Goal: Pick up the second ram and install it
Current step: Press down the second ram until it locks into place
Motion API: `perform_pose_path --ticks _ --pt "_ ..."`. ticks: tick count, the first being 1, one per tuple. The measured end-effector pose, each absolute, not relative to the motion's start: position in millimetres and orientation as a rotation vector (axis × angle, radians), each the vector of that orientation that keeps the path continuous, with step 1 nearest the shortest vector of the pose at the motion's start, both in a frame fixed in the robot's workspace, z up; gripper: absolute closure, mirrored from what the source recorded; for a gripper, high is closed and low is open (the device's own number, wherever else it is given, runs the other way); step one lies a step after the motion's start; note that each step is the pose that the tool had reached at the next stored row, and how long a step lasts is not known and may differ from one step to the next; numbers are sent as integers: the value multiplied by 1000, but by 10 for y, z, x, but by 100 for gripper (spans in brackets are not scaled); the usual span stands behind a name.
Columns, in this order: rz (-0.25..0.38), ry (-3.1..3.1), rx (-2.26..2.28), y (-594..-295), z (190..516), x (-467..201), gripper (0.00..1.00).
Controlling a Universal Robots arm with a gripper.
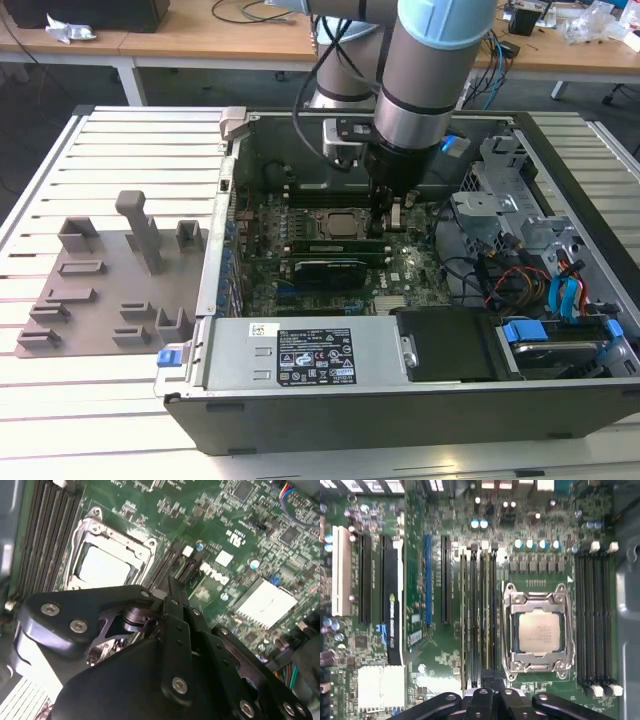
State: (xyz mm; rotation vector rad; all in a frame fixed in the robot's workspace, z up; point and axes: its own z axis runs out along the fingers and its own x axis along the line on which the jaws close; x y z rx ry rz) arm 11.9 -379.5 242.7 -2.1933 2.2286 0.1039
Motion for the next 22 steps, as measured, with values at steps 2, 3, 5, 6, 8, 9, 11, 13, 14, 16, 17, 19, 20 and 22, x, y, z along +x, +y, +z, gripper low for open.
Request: perform_pose_path --ticks 2,3,5,6,8,9,11,13,14,16,17,19,20,22 --pt "104 2229 -2193 -3795 2338 143 90" --pt "104 2230 -2194 -3796 2309 147 90" --pt "104 2229 -2193 -3795 2283 149 90" --pt "105 2227 -2192 -3792 2339 149 90" --pt "101 2226 -2191 -3794 2395 110 90" --pt "100 2225 -2190 -3794 2394 76 90" --pt "97 2221 -2186 -3795 2396 -111 90" --pt "93 2219 -2184 -3795 2395 -262 90" --pt "91 2218 -2184 -3795 2394 -308 90" --pt "85 2215 -2182 -3795 2385 -497 90" --pt "80 2213 -2179 -3795 2372 -639 90" --pt "78 2212 -2179 -3795 2339 -709 90" --pt "78 2212 -2179 -3796 2306 -732 90" --pt "78 2212 -2179 -3796 2275 -746 90"
